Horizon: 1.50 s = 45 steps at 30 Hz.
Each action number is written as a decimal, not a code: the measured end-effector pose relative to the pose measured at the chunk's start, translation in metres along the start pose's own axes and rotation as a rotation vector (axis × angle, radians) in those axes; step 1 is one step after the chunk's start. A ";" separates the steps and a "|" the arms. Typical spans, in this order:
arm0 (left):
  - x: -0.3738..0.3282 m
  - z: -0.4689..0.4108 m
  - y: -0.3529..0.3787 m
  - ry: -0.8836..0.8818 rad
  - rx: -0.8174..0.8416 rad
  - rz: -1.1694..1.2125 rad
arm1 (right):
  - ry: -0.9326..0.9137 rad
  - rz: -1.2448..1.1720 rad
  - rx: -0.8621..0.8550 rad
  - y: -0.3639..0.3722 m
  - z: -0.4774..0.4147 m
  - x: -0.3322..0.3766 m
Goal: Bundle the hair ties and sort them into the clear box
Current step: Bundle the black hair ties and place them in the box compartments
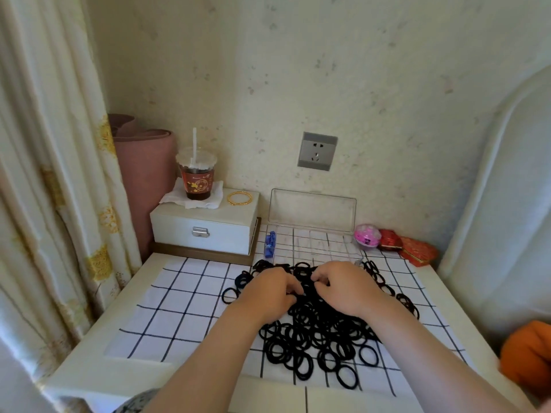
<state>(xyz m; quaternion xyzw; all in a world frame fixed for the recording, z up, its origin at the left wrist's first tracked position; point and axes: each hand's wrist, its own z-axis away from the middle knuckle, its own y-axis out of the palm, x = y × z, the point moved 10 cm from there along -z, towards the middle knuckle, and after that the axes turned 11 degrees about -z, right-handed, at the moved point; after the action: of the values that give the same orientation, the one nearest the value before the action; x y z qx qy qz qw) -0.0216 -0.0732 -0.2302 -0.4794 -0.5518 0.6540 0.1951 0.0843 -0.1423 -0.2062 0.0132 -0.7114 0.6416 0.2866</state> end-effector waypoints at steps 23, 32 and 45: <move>-0.001 -0.039 -0.022 -0.150 -0.091 0.271 | 0.042 -0.569 -0.072 -0.011 -0.041 -0.018; 0.040 -0.038 -0.028 -0.341 -0.074 0.323 | 0.017 -0.367 0.001 -0.001 -0.044 -0.009; 0.065 -0.029 -0.028 -0.374 -0.064 0.373 | -0.047 0.195 0.140 0.036 -0.050 -0.002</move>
<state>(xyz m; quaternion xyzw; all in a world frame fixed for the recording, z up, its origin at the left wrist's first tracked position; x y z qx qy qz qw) -0.0350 0.0020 -0.2297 -0.4494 -0.5008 0.7381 -0.0493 0.0914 -0.0910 -0.2394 -0.0211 -0.6694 0.7139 0.2047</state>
